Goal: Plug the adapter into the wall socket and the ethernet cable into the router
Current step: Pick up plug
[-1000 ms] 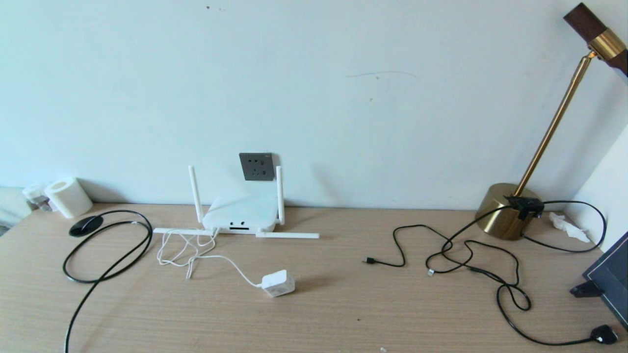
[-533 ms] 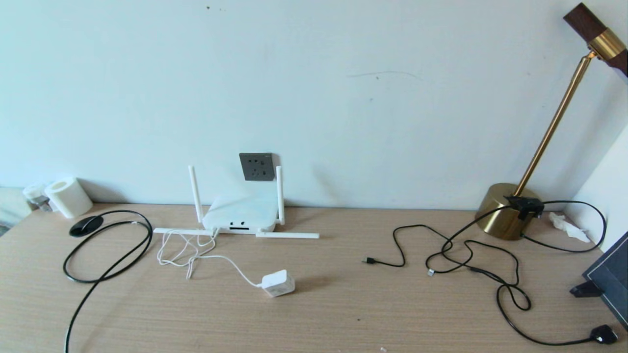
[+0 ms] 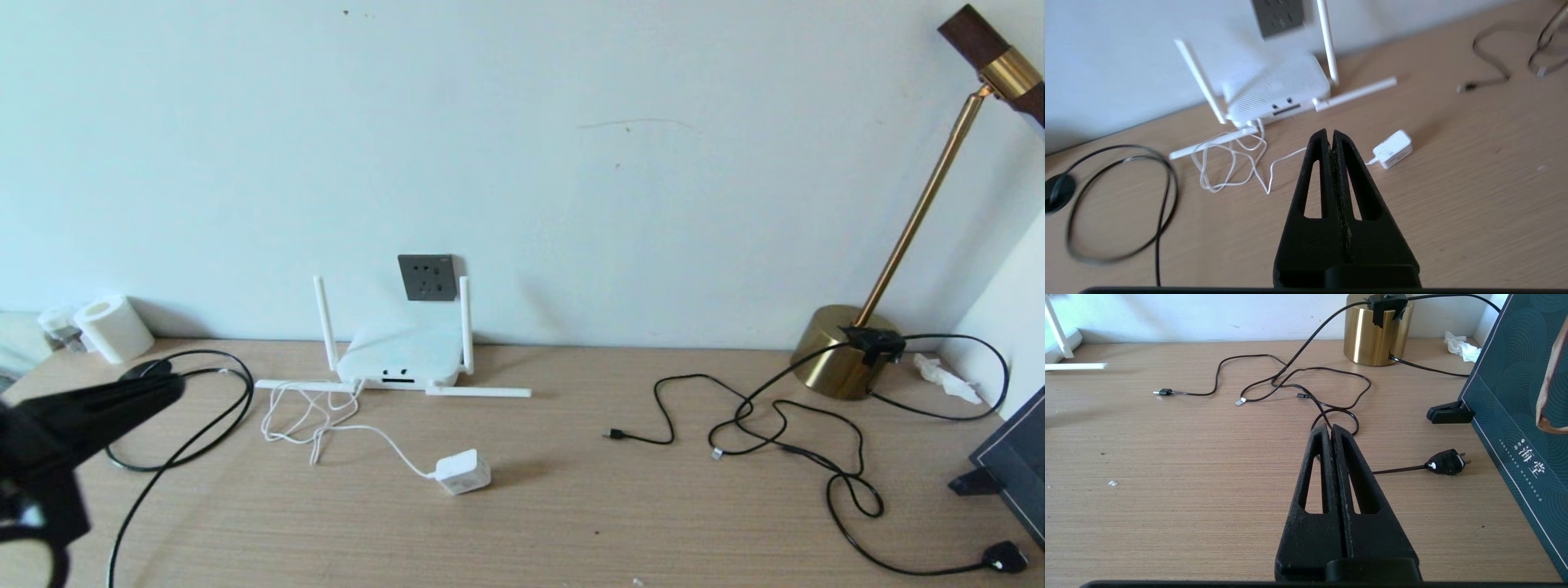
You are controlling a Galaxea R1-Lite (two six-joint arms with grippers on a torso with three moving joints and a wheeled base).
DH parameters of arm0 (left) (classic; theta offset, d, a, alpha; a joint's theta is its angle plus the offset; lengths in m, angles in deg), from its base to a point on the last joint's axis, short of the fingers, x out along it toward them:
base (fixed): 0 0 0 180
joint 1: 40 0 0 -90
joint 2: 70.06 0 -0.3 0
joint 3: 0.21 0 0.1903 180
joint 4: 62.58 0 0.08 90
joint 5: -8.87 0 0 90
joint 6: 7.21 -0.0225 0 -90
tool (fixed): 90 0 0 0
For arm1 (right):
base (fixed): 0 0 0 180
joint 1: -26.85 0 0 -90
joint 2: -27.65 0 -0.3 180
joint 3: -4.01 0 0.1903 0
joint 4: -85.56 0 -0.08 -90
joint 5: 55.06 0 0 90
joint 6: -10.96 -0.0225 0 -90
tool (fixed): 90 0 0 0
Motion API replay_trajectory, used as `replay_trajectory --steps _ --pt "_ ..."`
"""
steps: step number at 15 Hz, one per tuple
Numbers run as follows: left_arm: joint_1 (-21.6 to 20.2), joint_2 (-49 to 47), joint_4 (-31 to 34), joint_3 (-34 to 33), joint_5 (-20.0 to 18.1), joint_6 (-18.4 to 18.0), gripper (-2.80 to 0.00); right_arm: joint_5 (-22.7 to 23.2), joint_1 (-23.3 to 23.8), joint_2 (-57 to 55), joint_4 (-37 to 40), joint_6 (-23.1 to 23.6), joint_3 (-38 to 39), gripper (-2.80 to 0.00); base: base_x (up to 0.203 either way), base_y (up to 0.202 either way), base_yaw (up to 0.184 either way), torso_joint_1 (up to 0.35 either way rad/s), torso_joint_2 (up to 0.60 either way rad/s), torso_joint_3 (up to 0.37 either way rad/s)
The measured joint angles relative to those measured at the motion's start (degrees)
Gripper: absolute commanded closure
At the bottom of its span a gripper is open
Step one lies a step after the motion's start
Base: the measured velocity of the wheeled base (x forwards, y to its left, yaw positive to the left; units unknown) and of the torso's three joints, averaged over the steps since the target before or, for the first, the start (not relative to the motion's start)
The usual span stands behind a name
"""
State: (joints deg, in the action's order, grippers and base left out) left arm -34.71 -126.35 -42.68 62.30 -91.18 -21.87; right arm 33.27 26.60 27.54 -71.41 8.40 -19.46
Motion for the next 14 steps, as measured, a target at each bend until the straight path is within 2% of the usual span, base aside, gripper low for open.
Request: replay_trajectory --steps 2,3,6,8,9,11,14 --pt "-0.34 -12.33 -3.04 4.21 -2.97 -5.50 -2.80 0.02 0.00 0.00 0.02 0.02 0.00 0.00 0.000 0.000 0.000 0.000 0.00 0.000" --pt "-0.48 -17.71 -4.48 6.02 -5.68 -8.95 -2.80 0.02 0.00 0.00 0.02 0.02 0.00 0.00 0.000 0.000 0.000 0.000 0.00 0.000" --pt "-0.42 -31.13 -6.86 10.30 -18.78 -22.41 -2.80 0.02 0.00 0.00 0.00 0.02 0.00 0.00 0.000 0.000 0.000 0.000 0.00 0.000" --pt "1.34 -37.20 -7.08 11.71 -27.13 -31.14 -2.80 0.02 0.00 0.00 0.02 0.02 0.00 0.00 0.000 0.000 0.000 0.000 0.00 0.000" --pt "2.84 -39.22 -6.94 12.05 -28.65 -32.83 -2.80 0.00 0.00 0.00 0.00 0.02 0.00 0.00 0.000 0.000 0.000 0.000 0.00 0.000" --pt "6.25 -42.40 -6.50 12.45 -29.06 -33.42 -2.80 0.01 0.00 0.00 0.01 0.04 0.00 0.00 0.000 0.000 0.000 0.000 0.00 0.000" --pt "11.60 -46.19 -5.76 13.75 -27.24 -35.26 -2.80 0.00 0.00 0.00 0.00 0.03 0.00 0.00 0.000 0.000 0.000 0.000 0.00 0.000"
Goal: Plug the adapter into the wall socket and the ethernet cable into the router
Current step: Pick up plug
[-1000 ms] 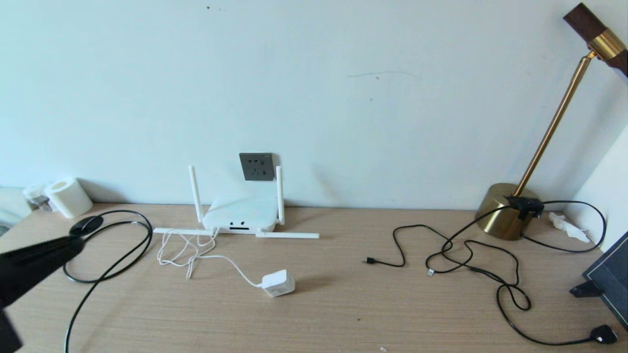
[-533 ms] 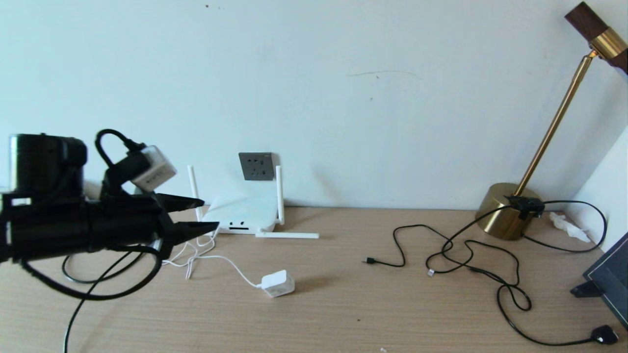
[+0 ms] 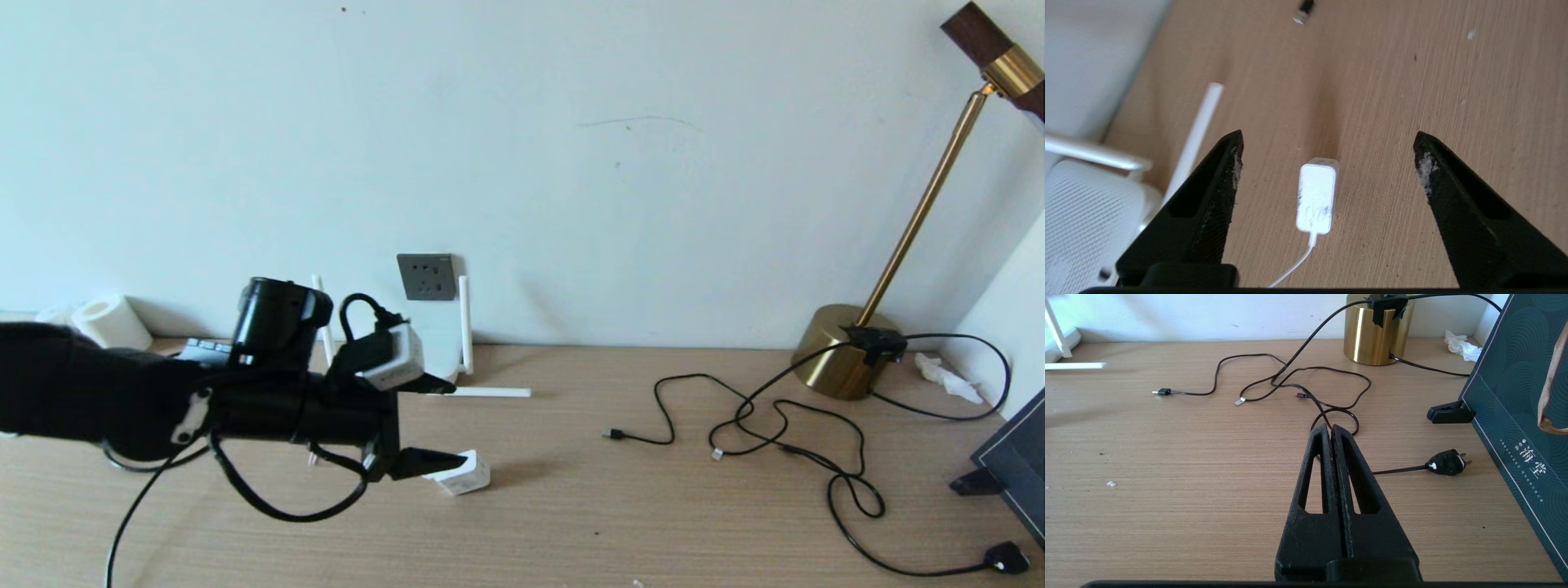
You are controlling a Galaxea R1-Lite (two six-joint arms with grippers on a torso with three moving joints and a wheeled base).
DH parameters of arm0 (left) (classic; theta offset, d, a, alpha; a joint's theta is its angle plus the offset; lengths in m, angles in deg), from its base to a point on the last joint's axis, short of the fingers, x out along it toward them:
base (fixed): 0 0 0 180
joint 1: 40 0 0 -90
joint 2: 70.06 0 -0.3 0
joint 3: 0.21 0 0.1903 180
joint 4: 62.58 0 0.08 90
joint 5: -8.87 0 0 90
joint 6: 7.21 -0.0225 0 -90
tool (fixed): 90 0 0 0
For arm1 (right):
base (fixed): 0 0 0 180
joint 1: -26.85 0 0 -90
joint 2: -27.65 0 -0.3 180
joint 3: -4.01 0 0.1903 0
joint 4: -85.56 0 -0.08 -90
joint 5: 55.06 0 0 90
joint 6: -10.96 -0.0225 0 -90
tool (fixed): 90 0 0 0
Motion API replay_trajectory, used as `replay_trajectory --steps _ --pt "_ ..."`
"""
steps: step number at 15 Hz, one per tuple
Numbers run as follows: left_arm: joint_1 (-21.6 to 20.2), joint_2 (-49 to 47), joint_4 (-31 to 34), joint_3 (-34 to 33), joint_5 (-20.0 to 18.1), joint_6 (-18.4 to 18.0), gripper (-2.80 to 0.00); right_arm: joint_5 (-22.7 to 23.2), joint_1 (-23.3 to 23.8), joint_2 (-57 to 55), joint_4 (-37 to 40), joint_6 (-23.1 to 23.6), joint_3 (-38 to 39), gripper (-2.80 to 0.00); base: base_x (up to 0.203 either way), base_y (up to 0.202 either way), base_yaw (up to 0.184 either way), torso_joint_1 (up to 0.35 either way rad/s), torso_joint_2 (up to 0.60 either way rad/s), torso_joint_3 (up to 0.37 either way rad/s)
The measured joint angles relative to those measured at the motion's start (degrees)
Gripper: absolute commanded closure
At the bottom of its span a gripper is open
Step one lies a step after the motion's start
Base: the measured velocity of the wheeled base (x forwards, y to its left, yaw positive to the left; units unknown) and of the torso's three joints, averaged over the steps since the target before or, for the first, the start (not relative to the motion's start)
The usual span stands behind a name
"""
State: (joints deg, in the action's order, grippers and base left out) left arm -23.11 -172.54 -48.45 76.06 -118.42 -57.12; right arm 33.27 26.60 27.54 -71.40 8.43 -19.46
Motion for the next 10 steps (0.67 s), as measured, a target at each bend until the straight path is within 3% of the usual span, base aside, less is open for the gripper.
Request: replay_trajectory --steps 3,6,8,10 --pt "1.30 -2.22 4.43 1.29 2.46 -2.84 -2.80 0.01 0.00 0.00 -0.03 0.01 0.00 0.00 0.000 0.000 0.000 0.000 0.00 0.000" --pt "1.35 -3.09 16.71 6.39 6.81 -10.96 -2.80 0.02 0.00 0.00 0.00 0.00 0.00 0.00 0.000 0.000 0.000 0.000 0.00 0.000" --pt "1.11 -3.46 25.90 10.40 11.89 -16.86 -2.80 0.02 0.00 0.00 -0.02 -0.01 0.00 0.00 0.000 0.000 0.000 0.000 0.00 0.000" --pt "1.24 -4.64 29.76 12.92 15.27 -18.28 -2.80 0.02 0.00 0.00 0.00 0.00 0.00 0.00 0.000 0.000 0.000 0.000 0.00 0.000"
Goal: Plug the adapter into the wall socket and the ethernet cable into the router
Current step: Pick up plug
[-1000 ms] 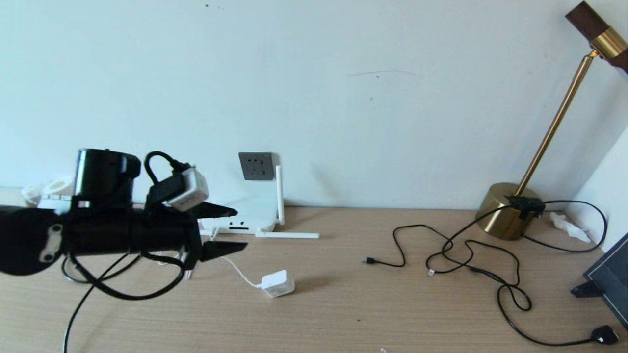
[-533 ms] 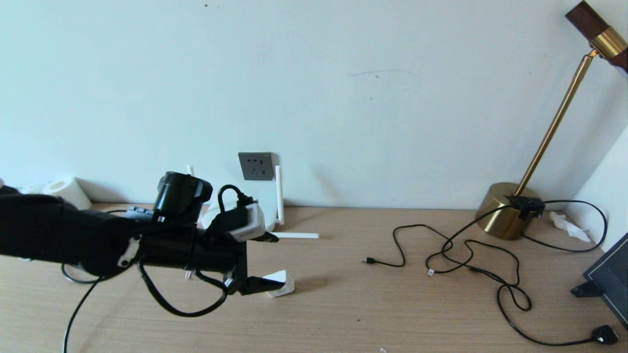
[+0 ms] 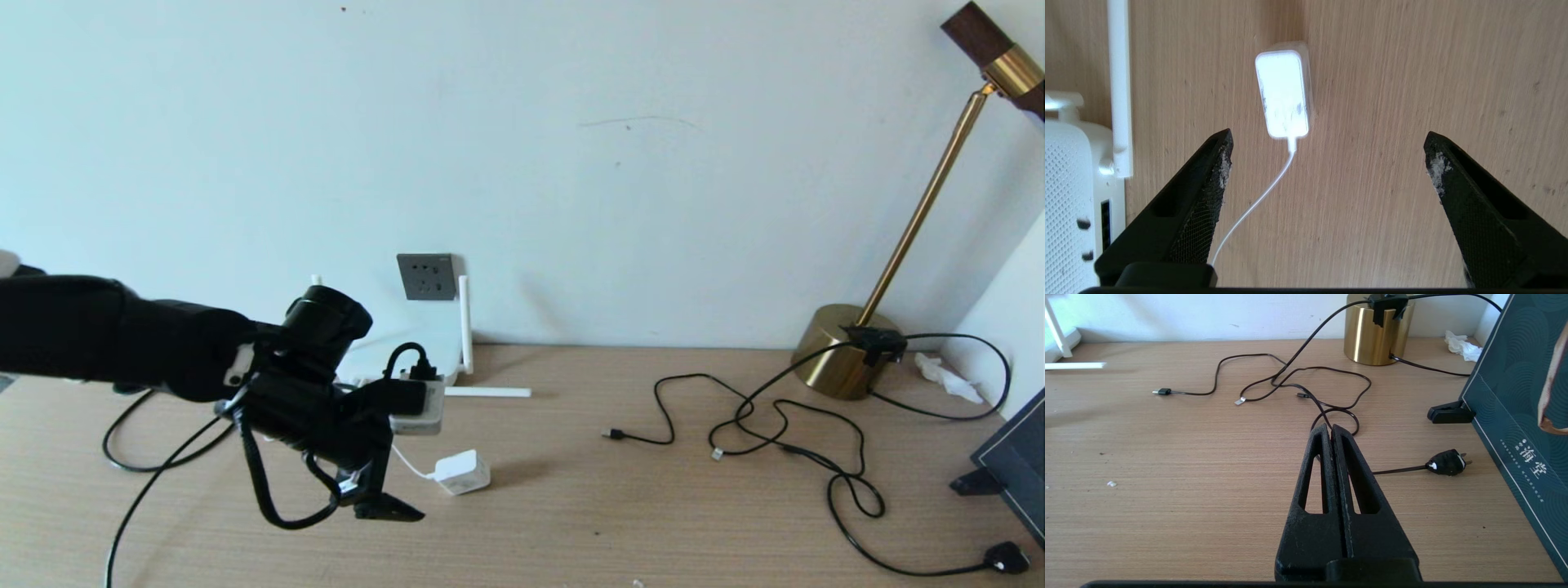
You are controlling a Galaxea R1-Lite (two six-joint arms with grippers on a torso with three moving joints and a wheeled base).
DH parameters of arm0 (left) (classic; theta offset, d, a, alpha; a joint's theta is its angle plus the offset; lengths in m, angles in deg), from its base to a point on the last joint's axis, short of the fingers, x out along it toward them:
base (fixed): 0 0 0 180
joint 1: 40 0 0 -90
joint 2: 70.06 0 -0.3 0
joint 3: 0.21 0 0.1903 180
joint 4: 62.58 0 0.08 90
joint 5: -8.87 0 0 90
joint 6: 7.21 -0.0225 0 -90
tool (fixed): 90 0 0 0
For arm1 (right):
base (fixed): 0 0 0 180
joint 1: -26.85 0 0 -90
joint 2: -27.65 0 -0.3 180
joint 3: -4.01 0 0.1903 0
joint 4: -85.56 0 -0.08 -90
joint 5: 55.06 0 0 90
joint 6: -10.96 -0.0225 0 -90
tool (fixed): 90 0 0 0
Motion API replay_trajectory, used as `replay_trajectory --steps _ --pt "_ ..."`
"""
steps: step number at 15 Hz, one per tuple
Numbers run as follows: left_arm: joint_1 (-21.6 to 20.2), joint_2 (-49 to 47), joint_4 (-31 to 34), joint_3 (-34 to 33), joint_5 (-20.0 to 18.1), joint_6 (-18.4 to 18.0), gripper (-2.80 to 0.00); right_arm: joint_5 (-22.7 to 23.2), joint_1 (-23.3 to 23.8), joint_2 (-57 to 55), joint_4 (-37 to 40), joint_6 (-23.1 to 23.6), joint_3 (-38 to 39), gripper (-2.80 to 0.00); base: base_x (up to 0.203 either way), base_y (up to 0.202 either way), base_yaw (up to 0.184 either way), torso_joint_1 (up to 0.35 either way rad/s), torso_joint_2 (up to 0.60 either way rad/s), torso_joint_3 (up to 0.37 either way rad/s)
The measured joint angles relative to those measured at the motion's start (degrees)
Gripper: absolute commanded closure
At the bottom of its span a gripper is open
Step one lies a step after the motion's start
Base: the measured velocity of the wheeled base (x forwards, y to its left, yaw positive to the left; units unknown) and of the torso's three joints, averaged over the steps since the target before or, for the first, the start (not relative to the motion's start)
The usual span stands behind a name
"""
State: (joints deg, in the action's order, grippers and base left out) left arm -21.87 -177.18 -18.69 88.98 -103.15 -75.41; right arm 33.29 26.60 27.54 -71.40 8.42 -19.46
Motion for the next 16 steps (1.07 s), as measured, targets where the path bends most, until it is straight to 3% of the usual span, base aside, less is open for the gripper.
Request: replay_trajectory --steps 6,11,16 --pt "2.13 -7.17 5.56 8.99 0.47 2.23 -2.80 -0.02 0.00 0.00 0.02 0.00 0.00 0.00 0.000 0.000 0.000 0.000 0.00 0.000" --pt "2.93 -11.24 5.77 12.15 0.45 7.89 -2.80 -0.02 0.00 0.00 0.02 0.00 0.00 0.00 0.000 0.000 0.000 0.000 0.00 0.000" --pt "3.75 -13.56 5.30 13.56 0.51 9.13 -2.80 -0.01 0.00 0.00 0.00 0.01 0.00 0.00 0.000 0.000 0.000 0.000 0.00 0.000"
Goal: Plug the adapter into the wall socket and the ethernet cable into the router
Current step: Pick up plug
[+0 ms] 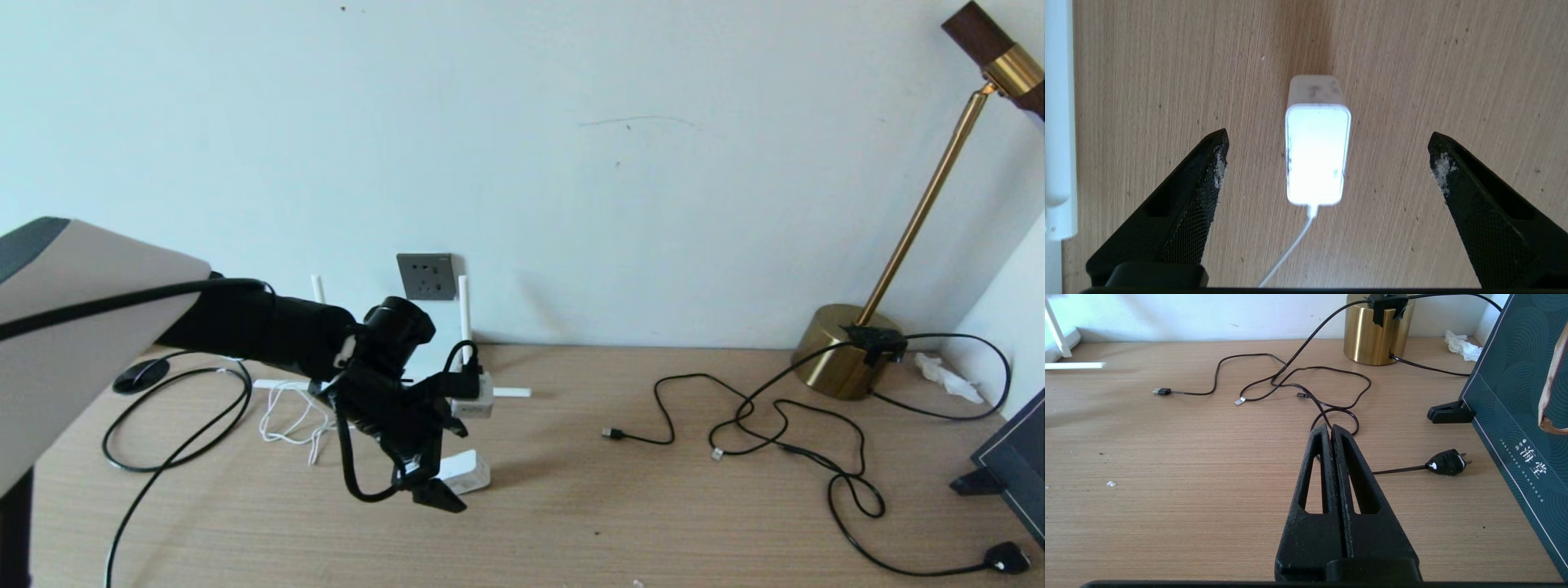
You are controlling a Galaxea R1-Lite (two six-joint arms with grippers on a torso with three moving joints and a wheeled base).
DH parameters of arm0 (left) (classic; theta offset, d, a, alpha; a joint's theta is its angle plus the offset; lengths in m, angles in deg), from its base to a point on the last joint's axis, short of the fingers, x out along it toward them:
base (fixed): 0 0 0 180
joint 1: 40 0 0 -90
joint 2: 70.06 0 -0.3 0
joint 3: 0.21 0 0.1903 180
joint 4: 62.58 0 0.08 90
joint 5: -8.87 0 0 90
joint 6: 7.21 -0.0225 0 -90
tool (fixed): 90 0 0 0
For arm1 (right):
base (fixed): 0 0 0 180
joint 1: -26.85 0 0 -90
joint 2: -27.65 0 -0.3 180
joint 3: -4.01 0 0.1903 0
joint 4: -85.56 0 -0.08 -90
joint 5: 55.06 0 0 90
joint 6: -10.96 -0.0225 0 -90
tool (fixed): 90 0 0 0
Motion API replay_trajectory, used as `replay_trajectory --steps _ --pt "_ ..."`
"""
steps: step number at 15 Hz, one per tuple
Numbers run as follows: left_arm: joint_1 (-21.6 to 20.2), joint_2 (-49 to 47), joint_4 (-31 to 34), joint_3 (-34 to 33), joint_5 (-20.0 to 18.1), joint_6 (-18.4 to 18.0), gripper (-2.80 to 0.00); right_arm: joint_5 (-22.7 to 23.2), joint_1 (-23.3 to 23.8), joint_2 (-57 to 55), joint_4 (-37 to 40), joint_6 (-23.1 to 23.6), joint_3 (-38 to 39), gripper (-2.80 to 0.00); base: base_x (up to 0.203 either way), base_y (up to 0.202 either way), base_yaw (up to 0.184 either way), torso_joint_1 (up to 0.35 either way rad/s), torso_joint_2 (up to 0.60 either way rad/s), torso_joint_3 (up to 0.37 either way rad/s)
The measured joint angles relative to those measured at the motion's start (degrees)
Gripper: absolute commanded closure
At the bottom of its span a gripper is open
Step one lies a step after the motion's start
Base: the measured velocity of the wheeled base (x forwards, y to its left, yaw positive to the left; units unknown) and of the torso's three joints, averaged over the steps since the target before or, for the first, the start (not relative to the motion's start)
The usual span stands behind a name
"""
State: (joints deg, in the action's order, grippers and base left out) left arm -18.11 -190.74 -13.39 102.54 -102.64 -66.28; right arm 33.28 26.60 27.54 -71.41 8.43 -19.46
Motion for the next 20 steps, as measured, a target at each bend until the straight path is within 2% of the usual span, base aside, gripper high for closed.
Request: replay_trajectory --steps 20 --pt "-0.06 -4.79 -0.64 3.58 2.35 1.66 -2.80 0.00 0.00 0.00 0.02 0.00 0.00 0.00 0.000 0.000 0.000 0.000 0.00 0.000"
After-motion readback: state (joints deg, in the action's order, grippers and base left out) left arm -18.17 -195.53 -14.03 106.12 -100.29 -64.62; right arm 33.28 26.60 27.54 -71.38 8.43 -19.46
